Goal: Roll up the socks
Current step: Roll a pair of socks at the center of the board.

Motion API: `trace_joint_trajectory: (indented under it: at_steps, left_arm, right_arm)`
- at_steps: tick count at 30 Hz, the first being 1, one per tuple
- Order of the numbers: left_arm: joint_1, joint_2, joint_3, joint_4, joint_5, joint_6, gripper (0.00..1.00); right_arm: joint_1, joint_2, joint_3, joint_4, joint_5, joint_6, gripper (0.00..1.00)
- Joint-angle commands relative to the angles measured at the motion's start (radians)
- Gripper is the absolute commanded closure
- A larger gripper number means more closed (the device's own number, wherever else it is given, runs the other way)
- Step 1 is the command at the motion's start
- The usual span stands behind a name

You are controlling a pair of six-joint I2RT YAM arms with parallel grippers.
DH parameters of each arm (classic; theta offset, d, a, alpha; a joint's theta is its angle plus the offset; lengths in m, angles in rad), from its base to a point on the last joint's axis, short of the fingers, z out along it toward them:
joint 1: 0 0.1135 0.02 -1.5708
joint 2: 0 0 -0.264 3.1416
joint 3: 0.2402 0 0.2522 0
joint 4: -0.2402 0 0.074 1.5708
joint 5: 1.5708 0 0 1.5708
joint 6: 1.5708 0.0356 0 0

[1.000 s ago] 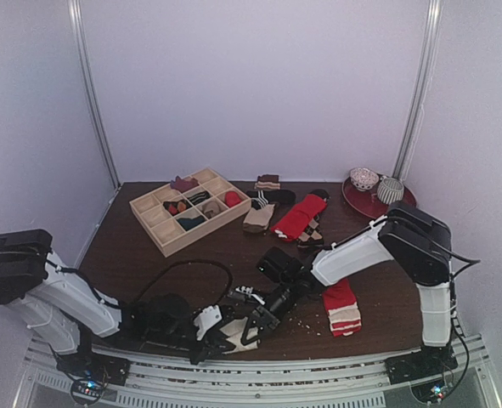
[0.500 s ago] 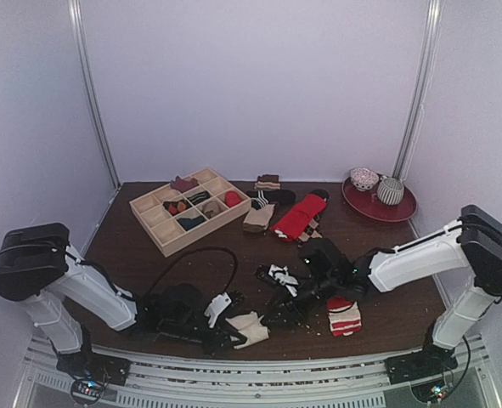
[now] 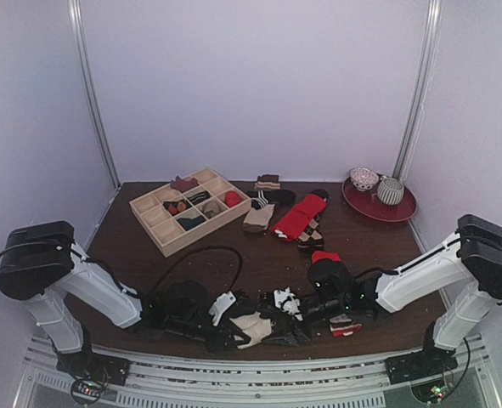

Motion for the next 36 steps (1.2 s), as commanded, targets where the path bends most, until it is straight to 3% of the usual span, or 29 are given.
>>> trace_joint_trajectory:
  at_steps: [1,16,23,28,31,32,33,36]
  left_arm:
    - [-0.001,0.069,-0.058,-0.313,-0.003,-0.003,1.0]
    - [-0.001,0.084,-0.045,-0.324,0.005,0.006,1.0]
    - [0.005,0.09,-0.034,-0.316,-0.006,0.023,1.0]
    - [0.016,0.097,-0.02,-0.319,-0.006,0.051,1.0]
    - [0.016,0.056,-0.005,-0.35,-0.075,0.066,1.0]
    - [0.016,0.028,0.001,-0.364,-0.111,0.072,0.96]
    - [0.016,-0.01,0.011,-0.386,-0.153,0.081,0.87]
    - [0.016,-0.142,0.042,-0.459,-0.277,0.134,0.8]
  right_arm:
    - [0.005,0.032,0.013,-0.004,0.039,-0.053,0.37]
    - [0.027,0.171,-0.022,0.086,-0.005,0.073,0.44]
    - [0.03,0.25,0.0,0.039,0.031,0.139,0.55]
    - [0.04,0.261,-0.003,-0.055,0.072,0.18,0.65]
    - [0.039,0.27,0.018,-0.162,0.074,0.206,0.73]
    - [0.038,0.272,0.029,-0.196,0.065,0.22,0.74]
    - [0.035,0.273,0.039,-0.23,0.048,0.235,0.74]
    - [0.021,0.286,0.087,-0.335,-0.013,0.288,0.76]
